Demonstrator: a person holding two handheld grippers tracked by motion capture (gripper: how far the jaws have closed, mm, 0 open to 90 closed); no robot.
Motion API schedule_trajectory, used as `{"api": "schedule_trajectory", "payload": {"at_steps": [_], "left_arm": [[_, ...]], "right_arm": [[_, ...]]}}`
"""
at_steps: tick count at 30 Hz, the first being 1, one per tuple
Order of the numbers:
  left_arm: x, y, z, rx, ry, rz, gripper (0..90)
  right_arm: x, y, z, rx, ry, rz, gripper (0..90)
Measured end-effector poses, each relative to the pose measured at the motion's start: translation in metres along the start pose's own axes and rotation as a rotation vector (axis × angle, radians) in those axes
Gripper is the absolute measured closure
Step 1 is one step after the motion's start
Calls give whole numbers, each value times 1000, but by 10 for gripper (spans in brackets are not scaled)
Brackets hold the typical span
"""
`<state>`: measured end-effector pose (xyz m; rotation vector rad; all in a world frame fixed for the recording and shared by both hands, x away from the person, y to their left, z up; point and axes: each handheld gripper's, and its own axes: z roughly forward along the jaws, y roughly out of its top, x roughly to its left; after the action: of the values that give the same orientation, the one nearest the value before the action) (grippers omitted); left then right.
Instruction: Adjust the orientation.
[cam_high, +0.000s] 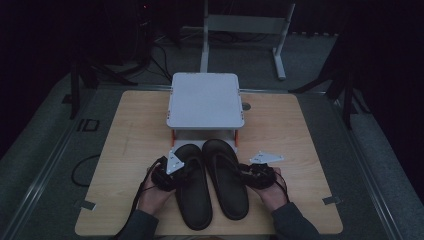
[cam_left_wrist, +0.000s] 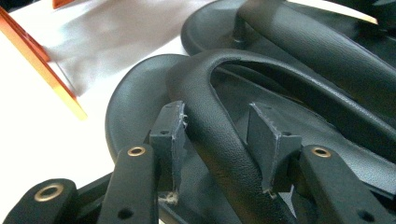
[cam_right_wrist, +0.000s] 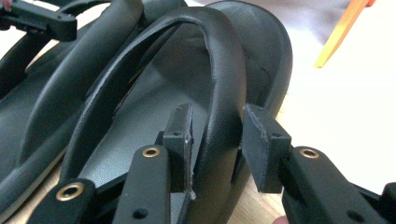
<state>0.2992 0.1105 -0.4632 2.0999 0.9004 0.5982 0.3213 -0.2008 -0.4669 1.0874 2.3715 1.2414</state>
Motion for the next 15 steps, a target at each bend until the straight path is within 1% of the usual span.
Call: {"api": "schedule_trajectory", "payload": {"at_steps": [2, 4, 7, 8, 9, 10, 11, 12, 13, 15], "left_arm": [[0, 0, 0, -1, 1, -1, 571], [2, 2, 2, 2, -7, 7, 574], [5, 5, 2, 2, -7, 15, 584], [8, 5, 2, -12, -12, 4, 589], [8, 5, 2, -12, -12, 4, 597], [13, 5, 1, -19, -22, -2, 602], [15, 6, 2, -24, -27, -3, 605], [16, 6, 2, -23, -30, -4, 608], [18, 6, 3, -21, -29, 3, 613], [22, 7, 4, -26, -29, 2, 625]], "right_arm": [[0, 0, 0, 1, 3, 1, 630], [1, 0, 0, 9, 24, -6, 624], [7, 1, -1, 22, 72, -40, 610], [9, 1, -1, 25, 89, -52, 599], [11, 2, -1, 23, 112, -60, 590], [11, 2, -2, 21, 128, -62, 584], [12, 3, -2, 18, 153, -62, 580], [13, 4, -2, 17, 166, -64, 576], [14, 5, -1, 20, 169, -67, 575], [15, 5, 0, 24, 175, -73, 572]]}}
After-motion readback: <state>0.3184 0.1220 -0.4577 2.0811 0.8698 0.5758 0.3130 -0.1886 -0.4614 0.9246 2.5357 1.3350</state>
